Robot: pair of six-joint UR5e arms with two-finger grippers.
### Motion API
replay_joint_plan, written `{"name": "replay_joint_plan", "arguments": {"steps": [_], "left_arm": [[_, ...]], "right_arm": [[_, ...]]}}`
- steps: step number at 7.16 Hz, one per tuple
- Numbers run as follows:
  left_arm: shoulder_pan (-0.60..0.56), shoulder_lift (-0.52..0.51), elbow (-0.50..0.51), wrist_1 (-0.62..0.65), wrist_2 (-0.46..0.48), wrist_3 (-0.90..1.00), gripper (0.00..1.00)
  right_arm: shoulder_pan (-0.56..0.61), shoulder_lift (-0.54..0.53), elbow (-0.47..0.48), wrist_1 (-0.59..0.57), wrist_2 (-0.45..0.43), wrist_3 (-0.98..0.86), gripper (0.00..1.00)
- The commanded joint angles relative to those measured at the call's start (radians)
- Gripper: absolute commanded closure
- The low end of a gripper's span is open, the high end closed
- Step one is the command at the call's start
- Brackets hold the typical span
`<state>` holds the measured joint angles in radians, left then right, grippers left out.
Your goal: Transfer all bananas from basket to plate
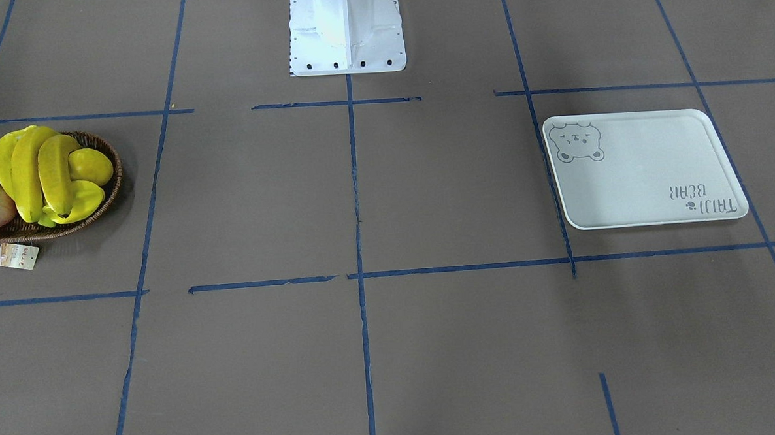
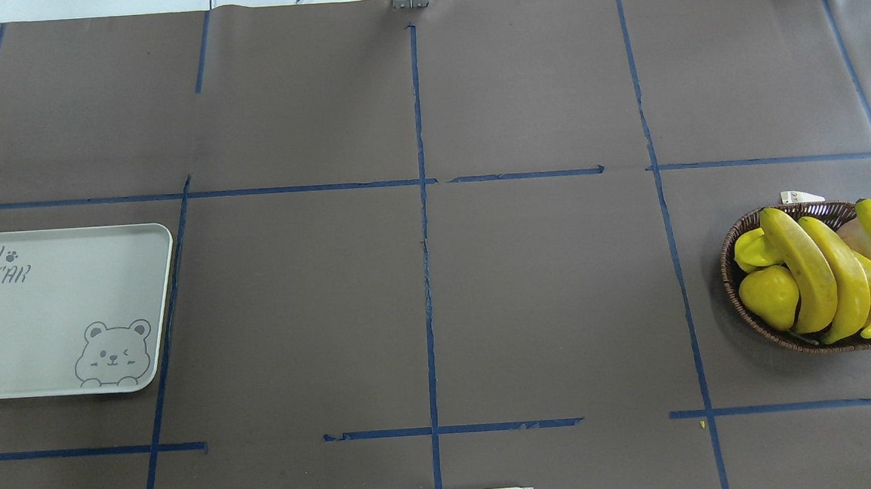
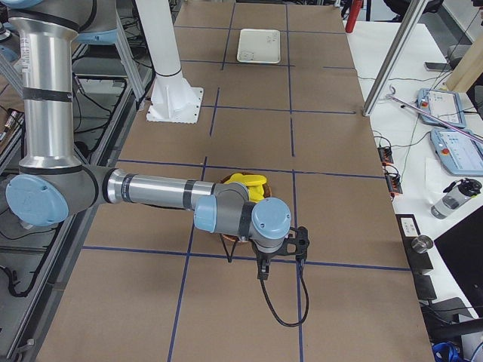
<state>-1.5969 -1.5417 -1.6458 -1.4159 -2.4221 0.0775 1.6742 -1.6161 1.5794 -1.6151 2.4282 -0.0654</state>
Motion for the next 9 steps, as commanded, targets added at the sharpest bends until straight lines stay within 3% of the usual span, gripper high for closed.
{"name": "replay_joint_plan", "arguments": {"steps": [1,9], "left_arm": [[0.0,0.0,0.001,0.0,0.0,0.001,0.0],[0.0,0.0,0.001,0.0,-0.003,0.001,0.0]], "right_arm": [[0.002,0.002,-0.005,0.007,-0.001,0.004,0.0],[0.002,0.013,0.007,0.011,0.0,0.004,0.0]]}}
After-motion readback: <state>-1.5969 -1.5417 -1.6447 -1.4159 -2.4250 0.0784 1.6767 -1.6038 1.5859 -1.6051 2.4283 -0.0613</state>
